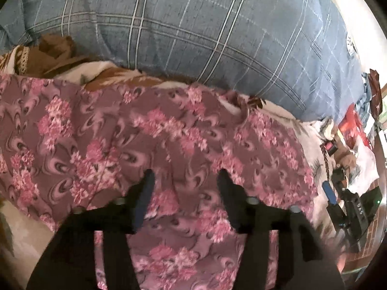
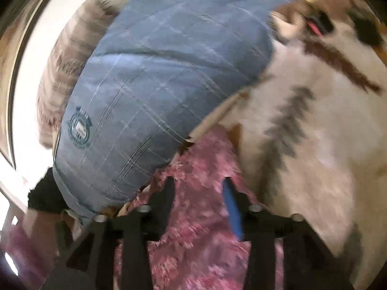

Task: Fold small clothes

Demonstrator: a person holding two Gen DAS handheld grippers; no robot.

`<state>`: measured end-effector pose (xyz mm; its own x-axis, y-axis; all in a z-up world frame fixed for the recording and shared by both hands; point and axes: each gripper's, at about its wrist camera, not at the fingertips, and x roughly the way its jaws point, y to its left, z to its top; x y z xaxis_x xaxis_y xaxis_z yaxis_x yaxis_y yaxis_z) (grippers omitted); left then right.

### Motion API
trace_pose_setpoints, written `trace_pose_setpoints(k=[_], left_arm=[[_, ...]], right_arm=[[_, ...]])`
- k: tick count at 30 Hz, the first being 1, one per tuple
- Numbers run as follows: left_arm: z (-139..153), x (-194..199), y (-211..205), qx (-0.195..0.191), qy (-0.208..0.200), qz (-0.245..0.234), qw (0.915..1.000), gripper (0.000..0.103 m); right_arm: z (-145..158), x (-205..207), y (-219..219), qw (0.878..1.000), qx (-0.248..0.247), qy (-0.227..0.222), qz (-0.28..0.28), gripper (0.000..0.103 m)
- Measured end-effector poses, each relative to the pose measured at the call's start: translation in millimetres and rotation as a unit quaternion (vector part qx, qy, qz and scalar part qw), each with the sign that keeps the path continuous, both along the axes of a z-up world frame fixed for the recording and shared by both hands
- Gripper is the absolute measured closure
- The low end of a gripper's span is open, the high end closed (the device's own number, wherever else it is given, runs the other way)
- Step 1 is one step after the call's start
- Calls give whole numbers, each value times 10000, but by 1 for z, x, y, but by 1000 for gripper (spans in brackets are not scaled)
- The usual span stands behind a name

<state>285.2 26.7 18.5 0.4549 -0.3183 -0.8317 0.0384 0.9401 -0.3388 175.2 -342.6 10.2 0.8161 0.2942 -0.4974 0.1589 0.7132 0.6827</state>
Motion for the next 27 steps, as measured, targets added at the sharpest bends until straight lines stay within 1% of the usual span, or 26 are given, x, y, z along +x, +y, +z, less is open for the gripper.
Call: trace_pose_setpoints(k=[2, 3, 4, 5, 6, 7, 8, 11, 14, 17, 19, 20, 22, 23, 25, 27], left_arm=[[-9, 6, -4, 141, 59, 16, 9999, 45], [-14, 8, -4, 171, 116, 17, 9998, 43], [-28, 12, -4, 221, 301, 40, 9993, 43], [-40, 14, -4, 228, 463, 33, 9987, 43], [-43, 13, -5, 263, 321, 8, 9991, 42], [-40, 10, -6, 325, 152, -34, 9993, 39], [-40, 9, -10, 369, 118, -131, 9992, 33], [-41, 7, -19, 471, 12, -137, 9988, 25], [-40, 4, -25, 660, -95, -182, 9976, 23], [-33, 0, -21, 716, -94, -213, 9972, 23], [-24, -3, -11, 674, -102, -132, 9976, 23], [-16, -7, -1, 661, -172, -60, 9976, 23], [-2, -13, 19, 702, -351, 63, 9969, 23], [7, -16, 33, 778, -459, 160, 9958, 23], [23, -21, 65, 903, -620, 388, 9932, 23], [34, -24, 99, 909, -668, 646, 9915, 23]], right_arm=[[-4, 19, 17, 9989, -415, 175, 119, 56], [-10, 28, 24, 9977, -589, 302, 135, 56], [-17, 34, 28, 9967, -676, 414, 154, 56], [-31, 41, 32, 9949, -743, 656, 186, 57], [-44, 42, 35, 9938, -792, 737, 251, 55], [-45, 31, 40, 9936, -1041, 407, 184, 55], [-44, 30, 44, 9923, -1156, 393, 211, 54], [-42, 32, 49, 9906, -1270, 422, 274, 48], [-42, 34, 48, 9911, -1241, 386, 300, 46], [-44, 33, 46, 9918, -1183, 360, 312, 45], [-44, 33, 49, 9913, -1211, 396, 321, 45], [-42, 35, 52, 9896, -1320, 479, 318, 45], [-34, 37, 64, 9821, -1725, 688, 303, 44], [-30, 38, 73, 9797, -1841, 729, 316, 43], [-22, 38, 94, 9835, -1618, 511, 627, 43], [-15, 41, 124, 9806, -1641, 435, 982, 43]])
